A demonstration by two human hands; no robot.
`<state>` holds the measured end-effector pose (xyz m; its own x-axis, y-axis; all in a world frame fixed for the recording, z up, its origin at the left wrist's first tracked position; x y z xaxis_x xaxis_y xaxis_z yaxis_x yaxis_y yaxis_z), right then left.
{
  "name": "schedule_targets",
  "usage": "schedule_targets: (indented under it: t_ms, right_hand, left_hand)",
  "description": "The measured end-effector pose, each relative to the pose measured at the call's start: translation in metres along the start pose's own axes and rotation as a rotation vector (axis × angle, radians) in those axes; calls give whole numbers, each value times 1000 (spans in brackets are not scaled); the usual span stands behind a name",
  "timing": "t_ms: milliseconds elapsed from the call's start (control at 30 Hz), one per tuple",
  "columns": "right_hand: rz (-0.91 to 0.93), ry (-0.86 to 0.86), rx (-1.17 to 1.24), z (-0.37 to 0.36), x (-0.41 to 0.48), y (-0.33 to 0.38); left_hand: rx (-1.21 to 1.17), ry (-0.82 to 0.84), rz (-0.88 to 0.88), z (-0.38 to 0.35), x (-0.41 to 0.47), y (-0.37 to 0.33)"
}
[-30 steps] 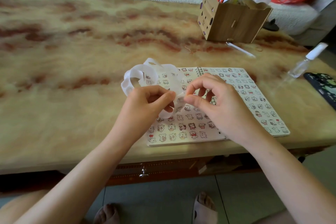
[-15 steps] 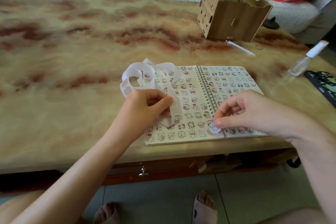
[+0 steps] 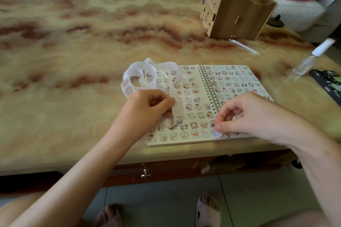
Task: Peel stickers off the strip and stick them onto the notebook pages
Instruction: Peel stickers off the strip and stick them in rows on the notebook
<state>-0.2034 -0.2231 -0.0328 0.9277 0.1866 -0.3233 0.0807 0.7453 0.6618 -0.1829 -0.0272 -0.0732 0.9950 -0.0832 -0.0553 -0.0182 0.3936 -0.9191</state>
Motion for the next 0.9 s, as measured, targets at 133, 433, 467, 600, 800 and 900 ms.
schedule_targets:
  t_ms: [133,433,467,600,800,900]
  right_hand:
    - [-17,-20,-26,0,-1,1]
    - [-50,-106,-167,-5,0,-1]
    - [-49,-113,-178,-5,-1,0]
    - [-49,-138,-236,-7,-2,2]
    - [-43,-143,-299,-9,-1,3]
    - [-38,-136,-305,-7,-1,0]
  left_hand:
    - [9,1,5,0,0,1]
    - [14,0,6,0,0,0]
    - [15,-1,5,0,0,1]
    - [19,1,2,-1,0,0]
    - [28,2,-3,0,-1,-1]
    - [26,3,1,0,-1,-2]
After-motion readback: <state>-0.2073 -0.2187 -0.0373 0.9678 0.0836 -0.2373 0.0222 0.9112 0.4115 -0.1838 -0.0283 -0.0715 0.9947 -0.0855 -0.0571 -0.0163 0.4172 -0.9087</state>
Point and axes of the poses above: each hand's wrist, its own x-axis towards the middle knuckle, its own z-axis out of the back of the hand, y = z × x, the point moved 5 cm from there along x, towards the middle knuckle, and after that the axes turned 5 degrees about x, right-handed, at the moved point
